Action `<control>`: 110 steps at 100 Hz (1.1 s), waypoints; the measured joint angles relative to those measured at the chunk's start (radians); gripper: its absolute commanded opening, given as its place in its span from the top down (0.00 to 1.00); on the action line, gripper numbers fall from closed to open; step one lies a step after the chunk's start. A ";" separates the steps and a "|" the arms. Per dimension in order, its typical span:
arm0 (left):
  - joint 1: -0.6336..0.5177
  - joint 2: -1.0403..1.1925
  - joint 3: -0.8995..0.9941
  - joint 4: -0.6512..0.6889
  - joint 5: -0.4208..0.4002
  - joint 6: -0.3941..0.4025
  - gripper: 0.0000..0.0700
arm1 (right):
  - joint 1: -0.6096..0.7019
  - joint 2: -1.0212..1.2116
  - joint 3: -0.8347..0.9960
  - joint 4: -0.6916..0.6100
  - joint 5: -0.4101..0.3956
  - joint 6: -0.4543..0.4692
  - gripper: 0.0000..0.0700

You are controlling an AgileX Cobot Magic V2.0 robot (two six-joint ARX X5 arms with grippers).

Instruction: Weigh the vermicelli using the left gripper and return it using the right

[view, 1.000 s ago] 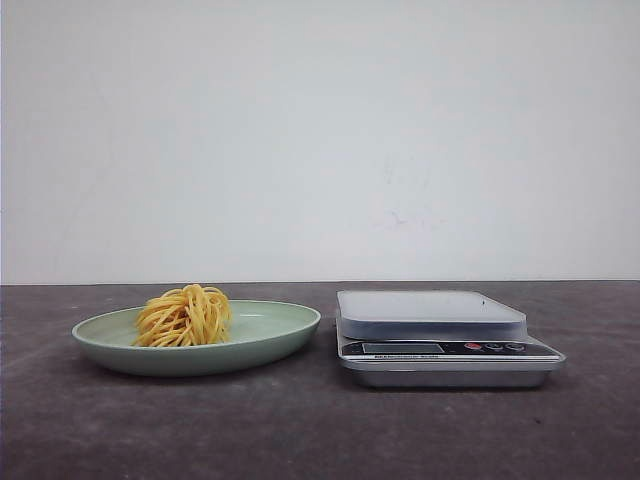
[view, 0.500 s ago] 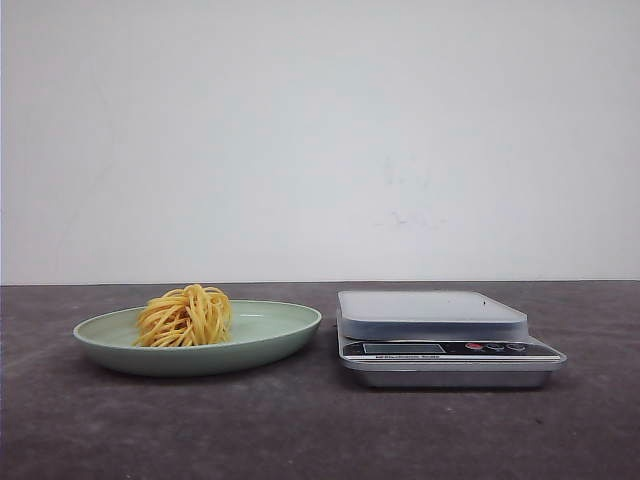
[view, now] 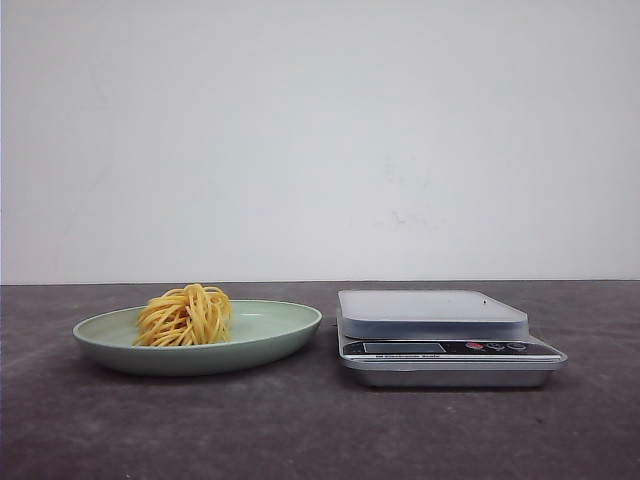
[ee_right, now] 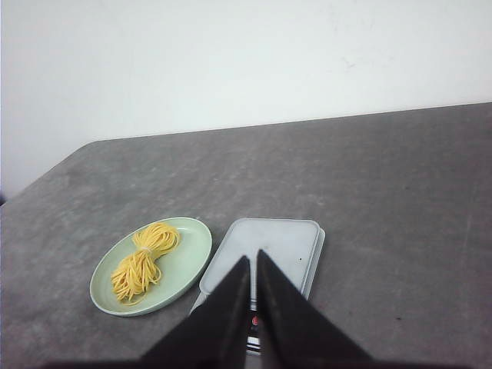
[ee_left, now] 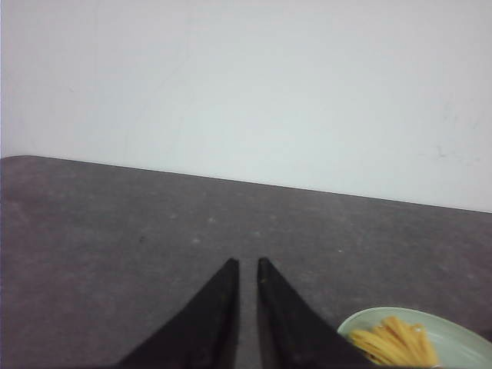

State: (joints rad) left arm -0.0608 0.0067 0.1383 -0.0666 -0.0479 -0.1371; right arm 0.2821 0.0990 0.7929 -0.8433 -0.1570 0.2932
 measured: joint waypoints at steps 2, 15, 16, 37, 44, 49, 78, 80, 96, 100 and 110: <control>0.000 0.000 -0.019 0.018 0.000 0.000 0.99 | 0.000 0.000 0.000 0.001 0.000 0.000 1.00; 0.002 0.000 -0.096 0.044 -0.002 0.008 0.99 | 0.000 0.000 0.000 0.002 0.000 0.000 1.00; 0.002 0.000 -0.100 0.044 -0.002 0.008 0.99 | 0.000 0.000 0.000 0.002 0.000 0.000 1.00; 0.002 -0.002 -0.107 -0.059 0.000 0.015 0.99 | 0.000 0.000 0.000 0.003 0.000 0.000 1.00; 0.002 -0.002 -0.107 -0.117 0.000 0.015 0.99 | 0.000 0.000 0.000 0.003 0.000 0.000 1.00; 0.002 -0.001 -0.107 -0.116 0.004 0.019 0.99 | 0.000 0.000 0.000 0.003 0.000 0.000 1.00; 0.006 -0.002 -0.107 -0.117 0.026 0.041 0.99 | 0.000 0.000 0.000 0.003 0.000 0.000 1.00; 0.006 -0.002 -0.107 -0.118 0.026 0.041 0.99 | 0.000 0.000 0.000 0.003 0.000 0.000 1.00; 0.006 -0.002 -0.107 -0.117 0.026 0.041 0.99 | 0.000 0.000 0.000 0.003 0.000 0.000 1.00; 0.006 -0.002 -0.107 -0.117 0.026 0.041 0.99 | 0.000 0.000 0.000 0.003 0.000 0.000 1.00; 0.006 -0.002 -0.107 -0.117 0.026 0.041 0.99 | 0.000 0.000 0.000 0.003 0.000 0.000 1.00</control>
State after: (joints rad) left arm -0.0544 0.0051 0.0315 -0.1841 -0.0223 -0.0959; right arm 0.2821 0.0990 0.7929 -0.8406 -0.1574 0.2932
